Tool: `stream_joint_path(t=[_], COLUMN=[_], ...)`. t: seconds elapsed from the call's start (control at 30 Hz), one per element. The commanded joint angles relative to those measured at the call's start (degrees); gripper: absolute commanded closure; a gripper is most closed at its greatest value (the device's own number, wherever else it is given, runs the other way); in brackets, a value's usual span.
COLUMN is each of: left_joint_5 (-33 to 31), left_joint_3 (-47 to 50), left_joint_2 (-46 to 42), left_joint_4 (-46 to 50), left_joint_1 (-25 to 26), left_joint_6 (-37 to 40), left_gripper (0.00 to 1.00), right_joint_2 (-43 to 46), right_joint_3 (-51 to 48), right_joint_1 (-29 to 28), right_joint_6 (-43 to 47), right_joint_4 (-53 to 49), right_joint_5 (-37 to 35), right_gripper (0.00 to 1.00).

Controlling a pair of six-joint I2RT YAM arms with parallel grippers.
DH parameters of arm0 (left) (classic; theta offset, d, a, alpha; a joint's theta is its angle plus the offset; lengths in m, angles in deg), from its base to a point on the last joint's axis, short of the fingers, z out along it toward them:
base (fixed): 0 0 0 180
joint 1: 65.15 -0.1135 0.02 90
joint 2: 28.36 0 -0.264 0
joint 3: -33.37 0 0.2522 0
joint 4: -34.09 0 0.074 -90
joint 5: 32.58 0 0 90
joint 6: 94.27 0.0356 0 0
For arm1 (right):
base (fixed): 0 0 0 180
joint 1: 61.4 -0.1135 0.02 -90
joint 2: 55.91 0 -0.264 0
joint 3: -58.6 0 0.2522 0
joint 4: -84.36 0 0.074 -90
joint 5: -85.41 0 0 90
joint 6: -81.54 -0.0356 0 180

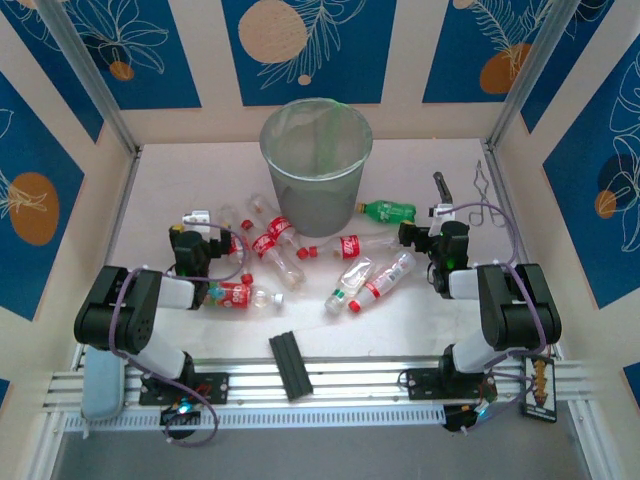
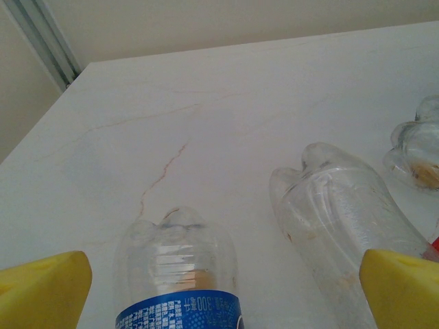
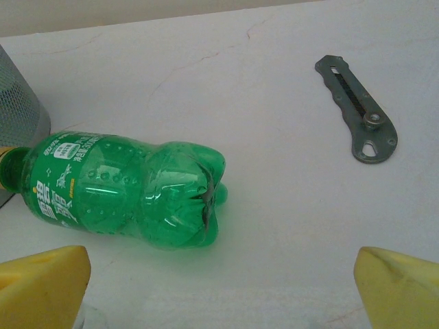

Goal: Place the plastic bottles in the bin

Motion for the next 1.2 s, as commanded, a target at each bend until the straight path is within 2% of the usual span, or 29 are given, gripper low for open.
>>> stream_joint_path(t=[0.0, 0.27, 0.33, 0.43, 0.53, 0.6, 0.73, 0.77, 0.83, 0.9, 0.97, 1.17], left_joint_5=[1.16, 3.28, 3.27, 1.24, -1.68, -2.8, -4.39, -2.82, 4.84, 14.34, 20.72, 28.96], left_joint_3=[0.32, 0.12, 0.38, 0.33, -1.89, -4.73, -19.14, -23.77, -32.19, -38.62, -43.86, -59.42], left_joint_2=[0.55, 0.3, -0.27, -6.07, -14.9, -21.31, -28.24, -28.43, -26.97, -24.2, -20.99, -10.75], left_joint_4=[-1.37, -0.69, -0.97, 4.08, 14.7, 21.57, 47.83, 54.74, 63.23, 65.23, 65.54, 70.61], left_joint_1=[-0.59, -1.61, -1.48, -1.36, -1.34, -1.38, -1.51, -1.53, -1.38, -1.26, -0.69, 0.89], left_joint_6=[0.24, -0.35, 0.07, -0.51, -1.34, -2.75, -12.51, -16.73, -23.34, -29.41, -32.99, -34.85], left_gripper=[0.0, 0.0, 0.0, 0.0, 0.0, 0.0, 0.0, 0.0, 0.01, 0.04, 0.07, 0.09], right_joint_2=[0.38, 0.68, 2.72, 8.24, 13.58, 16.54, 19.73, 20.42, 21.74, 22.85, 23.18, 22.15], right_joint_3=[0.56, 0.3, 1.49, 6.62, 12.22, 17.91, 28.08, 29.7, 31.09, 31.58, 31.7, 28.38], right_joint_1=[0.34, 0.56, 0.83, 2.05, 3.13, 3.28, 2.68, 1.99, 0.2, -1.7, -3.63, -10.09], right_joint_6=[-0.1, -0.27, -1.74, -3.76, -6.01, -8.89, -16.27, -17.36, -19.04, -21.43, -24.09, -31.58], right_joint_4=[1.23, 1.55, -2.36, -16.13, -29.01, -41.75, -67.1, -72.07, -78.76, -83.88, -87.44, -87.06], right_joint_5=[0.8, 0.77, -1.08, -2.45, -2.97, -3.5, -1.8, -1.49, -1.22, -0.03, 1.53, 6.82], right_gripper=[0.01, 0.01, 0.01, 0.01, 0.01, 0.01, 0.01, 0.01, 0.01, 0.01, 0.0, 0.08])
